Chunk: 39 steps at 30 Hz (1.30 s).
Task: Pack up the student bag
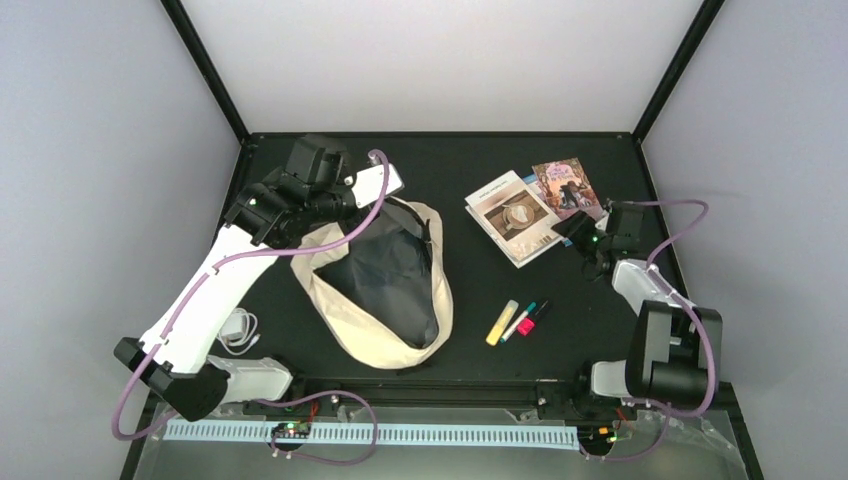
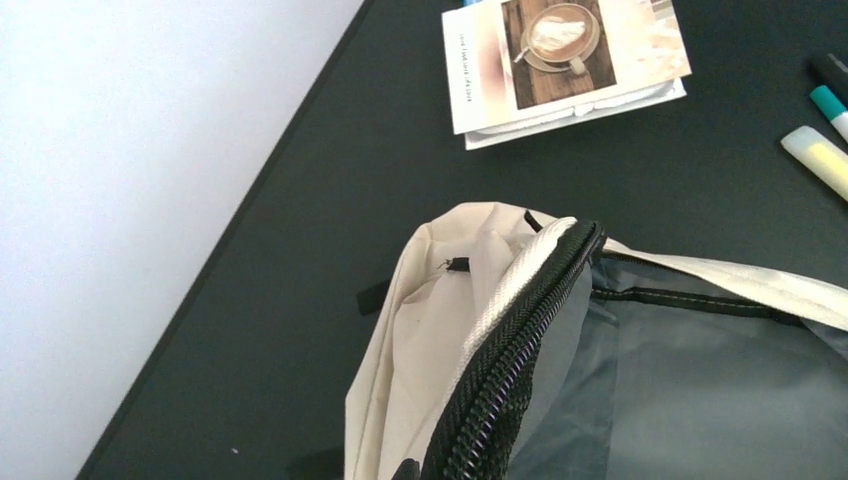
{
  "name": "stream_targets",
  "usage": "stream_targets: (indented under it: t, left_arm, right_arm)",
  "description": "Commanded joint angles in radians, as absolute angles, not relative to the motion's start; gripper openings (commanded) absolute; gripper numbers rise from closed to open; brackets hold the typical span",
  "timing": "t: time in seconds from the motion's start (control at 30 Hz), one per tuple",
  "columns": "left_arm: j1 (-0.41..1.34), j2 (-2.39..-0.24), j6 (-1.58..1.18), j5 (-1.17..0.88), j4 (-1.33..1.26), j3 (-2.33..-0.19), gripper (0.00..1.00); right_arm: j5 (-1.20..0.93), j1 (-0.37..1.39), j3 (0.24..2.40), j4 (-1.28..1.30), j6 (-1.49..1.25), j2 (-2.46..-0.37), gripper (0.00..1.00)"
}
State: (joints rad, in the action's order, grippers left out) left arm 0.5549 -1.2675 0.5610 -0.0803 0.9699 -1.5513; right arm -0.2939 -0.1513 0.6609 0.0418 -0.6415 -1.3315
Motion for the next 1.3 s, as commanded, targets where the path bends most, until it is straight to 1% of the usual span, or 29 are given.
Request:
stream_targets:
  t: [0.0, 0.23, 0.4, 0.7, 0.77, 0.87, 1.03, 1.17, 1.27]
  left_arm:
    - [0.549, -1.256, 0.526, -0.114, 0.911, -1.532, 0.02]
    - [0.547, -1.256, 0.526, -0.125, 0.918, -1.524, 0.02]
    - [0.545, -1.261, 0.528, -0.126, 0.914, -1.516, 0.01]
    - [0.538, -1.269, 0.528, -0.135, 0.914, -1.512, 0.02]
    - [0.538, -1.269, 0.527, -0.135, 0.913, -1.508, 0.02]
    - [0.535, -1.266, 0.527, -0.135, 0.912, -1.502, 0.02]
    - [0.532, -1.261, 0.529, -0.136, 0.906, -1.492, 0.02]
    - [0.531, -1.260, 0.530, -0.138, 0.902, -1.480, 0.01]
    - [0.530, -1.261, 0.531, -0.135, 0.901, -1.479, 0.02]
  right_arm:
    - [-0.439, -0.157, 0.602, -0.122, -0.782, -1.396, 0.72]
    - [-0.463, -0.150, 0.605, -0.201, -0.821, -1.508, 0.71]
    - [-0.467, -0.134, 0.651, -0.221, -0.822, -1.569, 0.70]
    - [-0.482, -0.118, 0.692, -0.241, -0.830, -1.632, 0.62]
    - [-0.483, -0.118, 0.700, -0.240, -0.828, -1.644, 0.58]
    - [-0.478, -0.118, 0.706, -0.236, -0.822, -1.655, 0.46]
    - [-0.479, -0.117, 0.701, -0.235, -0.809, -1.647, 0.20]
    - [-0.494, -0.118, 0.695, -0.231, -0.793, -1.639, 0.03]
    - [-0.508, -0.117, 0.692, -0.226, -0.780, -1.634, 0.01]
